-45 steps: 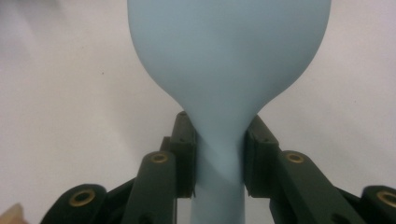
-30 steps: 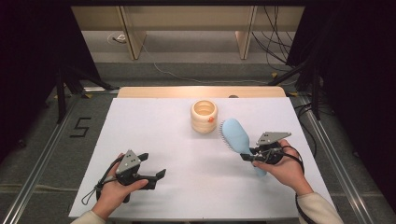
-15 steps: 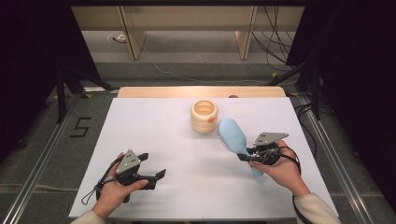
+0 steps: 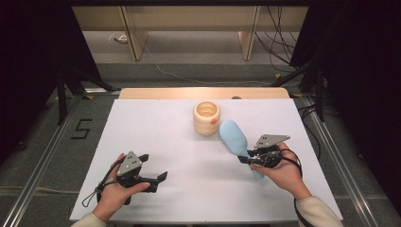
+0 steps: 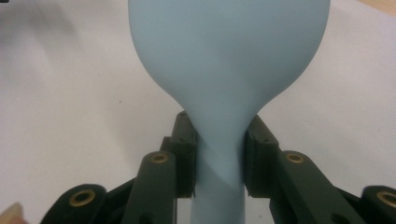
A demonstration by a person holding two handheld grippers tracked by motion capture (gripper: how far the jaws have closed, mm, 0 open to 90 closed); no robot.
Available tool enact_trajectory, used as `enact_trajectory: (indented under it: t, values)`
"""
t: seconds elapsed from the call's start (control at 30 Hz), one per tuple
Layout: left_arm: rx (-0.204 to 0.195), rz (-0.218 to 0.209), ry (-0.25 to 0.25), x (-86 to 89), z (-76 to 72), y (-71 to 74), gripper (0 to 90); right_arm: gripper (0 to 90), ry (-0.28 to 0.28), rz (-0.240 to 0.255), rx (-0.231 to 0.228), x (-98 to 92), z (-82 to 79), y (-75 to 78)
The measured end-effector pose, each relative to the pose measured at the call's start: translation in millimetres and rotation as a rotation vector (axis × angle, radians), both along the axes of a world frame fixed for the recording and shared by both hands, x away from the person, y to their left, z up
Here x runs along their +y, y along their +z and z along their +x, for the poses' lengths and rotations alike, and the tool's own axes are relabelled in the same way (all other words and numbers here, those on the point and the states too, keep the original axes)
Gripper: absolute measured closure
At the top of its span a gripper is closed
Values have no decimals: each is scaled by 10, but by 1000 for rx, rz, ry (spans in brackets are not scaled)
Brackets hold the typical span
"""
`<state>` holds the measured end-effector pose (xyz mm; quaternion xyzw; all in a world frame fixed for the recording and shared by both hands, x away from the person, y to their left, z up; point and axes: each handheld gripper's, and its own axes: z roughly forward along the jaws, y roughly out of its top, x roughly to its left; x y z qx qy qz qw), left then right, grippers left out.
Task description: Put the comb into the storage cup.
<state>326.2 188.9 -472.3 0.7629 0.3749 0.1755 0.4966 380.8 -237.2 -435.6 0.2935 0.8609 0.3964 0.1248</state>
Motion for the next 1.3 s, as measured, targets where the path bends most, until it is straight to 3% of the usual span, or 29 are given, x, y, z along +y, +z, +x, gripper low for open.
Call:
enact_trajectory:
  t: [0.17,0.27,0.47,0.67,1.3]
  values:
    - [7,-14,3,-3,3,12,0,703,-8,7,-2,18,-7,5]
    - [24,-47,5,-4,9,29,0,704,-8,10,-5,31,-9,0]
    - [11,-51,2,-25,17,71,0,703,-12,18,-7,62,-8,-8]
    - [18,-99,8,-53,48,138,0,703,-17,28,-15,107,-13,-7]
    - [-6,-130,2,-171,152,305,3,703,-8,57,-37,238,-42,-13]
